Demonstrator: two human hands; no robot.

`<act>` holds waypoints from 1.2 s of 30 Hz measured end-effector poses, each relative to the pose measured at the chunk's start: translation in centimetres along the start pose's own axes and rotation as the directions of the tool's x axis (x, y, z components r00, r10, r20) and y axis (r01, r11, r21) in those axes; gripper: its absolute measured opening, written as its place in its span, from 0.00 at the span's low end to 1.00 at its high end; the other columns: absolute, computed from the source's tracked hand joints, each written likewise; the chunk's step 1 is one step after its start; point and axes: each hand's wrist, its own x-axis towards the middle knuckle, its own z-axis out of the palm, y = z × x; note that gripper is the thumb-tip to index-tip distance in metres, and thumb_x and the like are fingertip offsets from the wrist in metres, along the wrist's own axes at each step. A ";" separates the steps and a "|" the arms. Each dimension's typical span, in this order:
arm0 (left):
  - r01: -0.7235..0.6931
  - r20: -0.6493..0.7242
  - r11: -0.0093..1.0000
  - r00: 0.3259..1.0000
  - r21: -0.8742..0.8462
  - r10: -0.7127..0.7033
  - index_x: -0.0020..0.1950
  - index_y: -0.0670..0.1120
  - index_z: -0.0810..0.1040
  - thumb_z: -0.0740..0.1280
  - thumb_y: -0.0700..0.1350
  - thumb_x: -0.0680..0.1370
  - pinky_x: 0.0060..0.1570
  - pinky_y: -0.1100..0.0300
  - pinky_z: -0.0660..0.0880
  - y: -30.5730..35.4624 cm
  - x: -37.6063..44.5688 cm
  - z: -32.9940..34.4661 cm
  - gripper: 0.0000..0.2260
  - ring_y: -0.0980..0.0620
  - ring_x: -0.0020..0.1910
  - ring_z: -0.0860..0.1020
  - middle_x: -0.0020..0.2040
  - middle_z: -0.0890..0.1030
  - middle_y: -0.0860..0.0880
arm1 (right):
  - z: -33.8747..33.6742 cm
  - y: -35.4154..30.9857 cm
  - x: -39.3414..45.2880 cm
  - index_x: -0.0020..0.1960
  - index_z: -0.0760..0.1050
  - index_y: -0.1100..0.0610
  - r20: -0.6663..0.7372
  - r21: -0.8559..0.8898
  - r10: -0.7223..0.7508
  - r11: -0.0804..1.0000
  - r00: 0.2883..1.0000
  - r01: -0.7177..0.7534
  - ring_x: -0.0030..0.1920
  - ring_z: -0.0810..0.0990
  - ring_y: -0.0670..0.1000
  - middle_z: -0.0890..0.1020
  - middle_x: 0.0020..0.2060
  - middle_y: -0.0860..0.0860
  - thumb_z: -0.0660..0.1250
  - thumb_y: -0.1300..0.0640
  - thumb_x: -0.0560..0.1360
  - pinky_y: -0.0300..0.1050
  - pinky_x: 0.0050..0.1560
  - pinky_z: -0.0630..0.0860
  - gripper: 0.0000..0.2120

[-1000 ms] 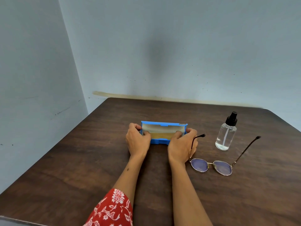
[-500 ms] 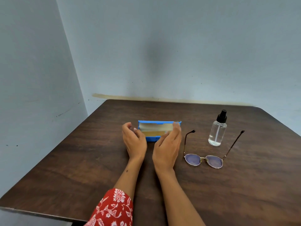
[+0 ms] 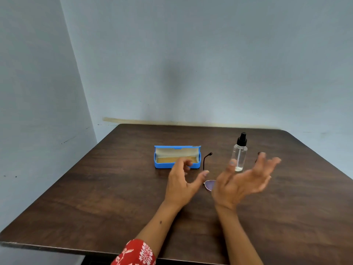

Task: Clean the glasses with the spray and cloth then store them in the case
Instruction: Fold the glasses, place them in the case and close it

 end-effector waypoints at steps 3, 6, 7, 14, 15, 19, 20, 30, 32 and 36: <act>0.016 0.144 0.997 0.989 0.078 -0.027 0.55 0.52 0.71 0.74 0.58 0.64 0.47 0.70 0.73 -0.2 -0.3 0.8 0.24 0.60 0.48 0.76 0.50 0.77 0.57 | -0.4 2.7 1.6 0.71 0.60 0.62 0.019 0.045 0.251 0.967 0.968 -0.251 0.72 0.62 0.51 0.64 0.72 0.58 0.50 0.46 0.78 0.55 0.68 0.57 0.28; 0.017 0.177 0.993 0.983 0.120 -0.039 0.54 0.50 0.74 0.75 0.50 0.67 0.47 0.69 0.74 -0.7 -0.1 1.0 0.18 0.61 0.48 0.76 0.49 0.78 0.56 | -0.8 4.9 1.9 0.67 0.66 0.65 0.202 0.027 0.369 0.924 0.907 -0.382 0.63 0.71 0.60 0.74 0.62 0.61 0.48 0.44 0.75 0.49 0.62 0.64 0.31; 0.028 0.185 0.992 0.981 0.121 -0.050 0.52 0.50 0.74 0.74 0.48 0.69 0.47 0.67 0.75 -0.8 -0.1 0.9 0.15 0.60 0.48 0.77 0.48 0.78 0.55 | -0.8 5.1 1.8 0.66 0.68 0.64 0.250 -0.001 0.396 0.913 0.884 -0.408 0.61 0.72 0.60 0.76 0.60 0.60 0.48 0.45 0.75 0.48 0.60 0.65 0.29; 0.032 0.183 0.992 0.982 0.120 -0.054 0.48 0.44 0.79 0.69 0.37 0.73 0.45 0.70 0.75 -0.5 -0.1 0.8 0.05 0.58 0.44 0.80 0.44 0.82 0.52 | -1.0 5.0 1.4 0.60 0.73 0.58 0.381 -0.165 0.421 0.907 0.823 -0.387 0.55 0.76 0.60 0.80 0.54 0.57 0.53 0.60 0.80 0.47 0.49 0.68 0.14; 0.029 0.166 0.992 0.985 0.123 -0.049 0.48 0.44 0.79 0.69 0.36 0.73 0.45 0.70 0.75 -0.5 -0.1 0.8 0.05 0.59 0.43 0.80 0.44 0.82 0.52 | -1.0 5.0 1.3 0.60 0.73 0.59 0.394 -0.175 0.414 0.910 0.821 -0.375 0.54 0.76 0.59 0.79 0.54 0.57 0.53 0.62 0.80 0.46 0.48 0.66 0.14; 0.028 0.064 0.988 0.997 0.150 -0.038 0.53 0.41 0.81 0.67 0.35 0.74 0.50 0.71 0.74 -0.4 0.0 0.5 0.09 0.58 0.46 0.80 0.48 0.84 0.48 | -1.2 4.8 0.9 0.63 0.73 0.59 0.466 -0.183 0.376 0.927 0.801 -0.328 0.52 0.75 0.57 0.74 0.56 0.58 0.54 0.65 0.80 0.40 0.47 0.63 0.15; 0.036 0.047 0.986 0.998 0.163 -0.044 0.54 0.41 0.81 0.67 0.35 0.75 0.51 0.69 0.74 -0.4 0.0 0.4 0.10 0.56 0.47 0.81 0.49 0.84 0.47 | -1.2 4.9 0.9 0.63 0.74 0.59 0.477 -0.175 0.364 0.931 0.800 -0.320 0.49 0.74 0.55 0.73 0.55 0.58 0.55 0.65 0.80 0.39 0.47 0.63 0.16; -0.131 0.277 0.865 0.961 0.485 -0.009 0.67 0.44 0.72 0.59 0.37 0.79 0.49 0.55 0.74 -0.2 0.2 -0.1 0.17 0.48 0.48 0.76 0.50 0.77 0.44 | -1.7 5.7 1.8 0.52 0.79 0.53 0.545 -0.023 0.431 0.865 0.719 -0.501 0.41 0.81 0.50 0.83 0.39 0.51 0.65 0.63 0.76 0.27 0.39 0.71 0.09; -0.178 0.331 0.830 0.944 0.528 -0.008 0.68 0.44 0.71 0.58 0.38 0.80 0.48 0.57 0.73 0.0 0.2 -0.1 0.17 0.48 0.50 0.75 0.52 0.75 0.44 | -1.8 6.1 2.2 0.46 0.79 0.51 0.568 0.014 0.462 0.822 0.681 -0.569 0.42 0.82 0.52 0.84 0.38 0.51 0.67 0.63 0.75 0.29 0.44 0.73 0.07; -0.243 0.390 0.785 0.921 0.569 0.003 0.61 0.42 0.76 0.57 0.40 0.81 0.45 0.57 0.69 -0.2 0.3 0.0 0.13 0.48 0.51 0.73 0.52 0.74 0.44 | -2.1 6.8 3.9 0.47 0.79 0.57 0.710 0.025 0.532 0.635 0.461 -0.772 0.39 0.81 0.50 0.82 0.39 0.55 0.67 0.68 0.74 0.46 0.51 0.79 0.07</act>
